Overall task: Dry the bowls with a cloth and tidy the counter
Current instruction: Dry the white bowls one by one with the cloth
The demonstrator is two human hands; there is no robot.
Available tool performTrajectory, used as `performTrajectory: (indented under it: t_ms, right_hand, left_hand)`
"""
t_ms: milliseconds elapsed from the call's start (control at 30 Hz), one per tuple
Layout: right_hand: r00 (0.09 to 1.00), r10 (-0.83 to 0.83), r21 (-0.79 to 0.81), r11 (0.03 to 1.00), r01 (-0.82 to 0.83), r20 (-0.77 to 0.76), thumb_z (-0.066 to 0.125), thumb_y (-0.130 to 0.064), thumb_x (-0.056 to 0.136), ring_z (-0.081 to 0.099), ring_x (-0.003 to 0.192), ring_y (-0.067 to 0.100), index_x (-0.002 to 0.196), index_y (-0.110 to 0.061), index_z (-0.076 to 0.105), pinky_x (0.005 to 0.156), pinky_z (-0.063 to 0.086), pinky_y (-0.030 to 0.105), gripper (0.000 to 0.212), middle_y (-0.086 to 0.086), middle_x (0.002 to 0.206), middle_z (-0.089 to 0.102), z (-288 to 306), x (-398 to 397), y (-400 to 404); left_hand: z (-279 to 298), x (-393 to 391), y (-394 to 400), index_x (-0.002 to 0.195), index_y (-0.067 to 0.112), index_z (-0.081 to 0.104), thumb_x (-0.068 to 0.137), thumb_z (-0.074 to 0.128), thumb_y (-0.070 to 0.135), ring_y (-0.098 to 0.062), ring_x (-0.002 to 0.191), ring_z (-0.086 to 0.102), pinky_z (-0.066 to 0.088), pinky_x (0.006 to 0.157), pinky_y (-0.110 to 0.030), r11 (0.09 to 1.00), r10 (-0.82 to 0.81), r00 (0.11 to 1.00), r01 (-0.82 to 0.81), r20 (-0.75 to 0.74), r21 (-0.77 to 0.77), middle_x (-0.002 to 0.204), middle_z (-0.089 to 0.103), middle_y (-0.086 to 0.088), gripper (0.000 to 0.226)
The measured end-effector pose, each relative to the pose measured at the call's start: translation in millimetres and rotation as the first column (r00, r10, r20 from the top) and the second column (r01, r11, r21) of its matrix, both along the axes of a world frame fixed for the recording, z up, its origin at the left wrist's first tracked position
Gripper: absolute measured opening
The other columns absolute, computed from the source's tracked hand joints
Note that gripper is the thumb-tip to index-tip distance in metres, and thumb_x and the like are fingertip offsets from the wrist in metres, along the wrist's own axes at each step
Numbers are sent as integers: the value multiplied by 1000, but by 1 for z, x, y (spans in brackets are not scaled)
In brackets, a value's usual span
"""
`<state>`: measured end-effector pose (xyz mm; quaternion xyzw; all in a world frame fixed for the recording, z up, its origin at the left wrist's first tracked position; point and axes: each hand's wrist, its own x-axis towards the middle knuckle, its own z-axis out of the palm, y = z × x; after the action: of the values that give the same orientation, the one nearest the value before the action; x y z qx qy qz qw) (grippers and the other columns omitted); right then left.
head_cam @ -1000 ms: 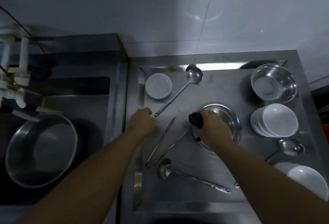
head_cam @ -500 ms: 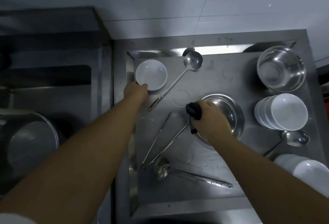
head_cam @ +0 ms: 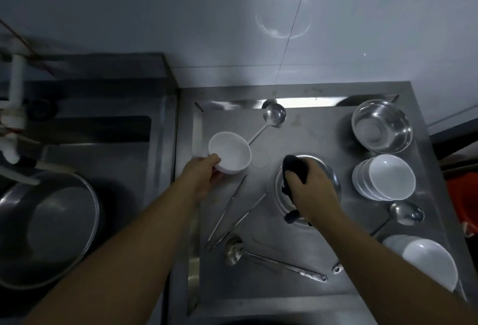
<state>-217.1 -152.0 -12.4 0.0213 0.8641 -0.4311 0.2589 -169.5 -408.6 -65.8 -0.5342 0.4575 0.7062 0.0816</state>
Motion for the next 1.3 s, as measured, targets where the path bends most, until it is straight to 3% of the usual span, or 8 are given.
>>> performTrajectory:
  t_ms: [133, 233, 333, 467, 667, 867, 1000, 1300]
  right_hand:
    - [986, 74, -86, 992, -87, -152, 48, -54, 91, 62, 83, 5, 107, -51, 40, 62, 48, 28, 18, -17, 101, 61, 47, 6, -6]
    - [948, 163, -111, 974, -199, -272, 50, -56, 97, 65, 85, 2, 114, -47, 46, 62, 48, 24, 20, -11, 106, 63, 82, 14, -5]
    - [882, 249, -88, 947, -308, -401, 60, -51, 98, 60, 93, 3, 124, -38, 55, 72, 44, 20, 29, -9, 110, 62, 111, 27, 7]
    - [784, 353, -18, 907, -420, -510, 66, -51, 95, 55, 101, 2, 137, -45, 56, 83, 39, 16, 43, -20, 114, 59, 141, 49, 38]
    - [874, 294, -302, 855, -421, -387, 59, -61, 91, 68, 93, -2, 126, -56, 61, 67, 51, 11, 35, -26, 102, 72, 176, 73, 91]
    - [908, 308, -517, 749, -415, -283, 58, -40, 91, 71, 87, 29, 113, -62, 69, 64, 60, 30, 32, -14, 101, 76, 198, 94, 120]
    - [834, 315, -374, 782, -499, -453, 66, -32, 93, 72, 104, 8, 129, -49, 66, 90, 61, 33, 40, -17, 112, 76, 203, 102, 130]
    - [598, 452, -8, 793, -609, -662, 65, -12, 97, 69, 104, 2, 136, -42, 69, 89, 52, 17, 49, -19, 121, 75, 224, 92, 89]
  left_hand:
    - [45, 34, 29, 123, 0, 68, 98, 67, 12, -20, 86, 71, 57, 62, -25, 993, -116, 991, 115, -62, -21, 106, 74, -14, 27]
    - [86, 56, 63, 118, 4, 71, 98, 69, 13, -18, 79, 72, 56, 58, -23, 995, -91, 983, 95, -159, 21, 92, 80, -7, 22]
    - [127, 74, 102, 106, 7, 73, 96, 71, 18, -20, 88, 70, 55, 75, -32, 992, -92, 963, 110, -254, 55, 85, 80, -3, 16]
    - [175, 92, 151, 108, 5, 70, 89, 75, 16, -29, 100, 76, 62, 91, -46, 985, -76, 893, 136, -443, 103, 113, 76, -18, 22]
    - [219, 119, 199, 137, 3, 63, 96, 68, 33, -39, 116, 71, 61, 91, -43, 983, -64, 830, 149, -554, 110, 135, 68, -25, 51]
    - [237, 137, 222, 145, 20, 61, 91, 61, 65, -32, 130, 65, 58, 96, -41, 971, -168, 824, 233, -541, 54, 141, 68, -13, 71]
    - [242, 134, 227, 150, 16, 57, 98, 48, 69, -35, 138, 59, 47, 115, -57, 958, -178, 776, 278, -605, 75, 147, 62, -19, 74]
    - [256, 128, 209, 147, 12, 58, 93, 65, 66, -38, 133, 63, 50, 110, -55, 961, -75, 740, 232, -669, 149, 143, 65, -21, 76]
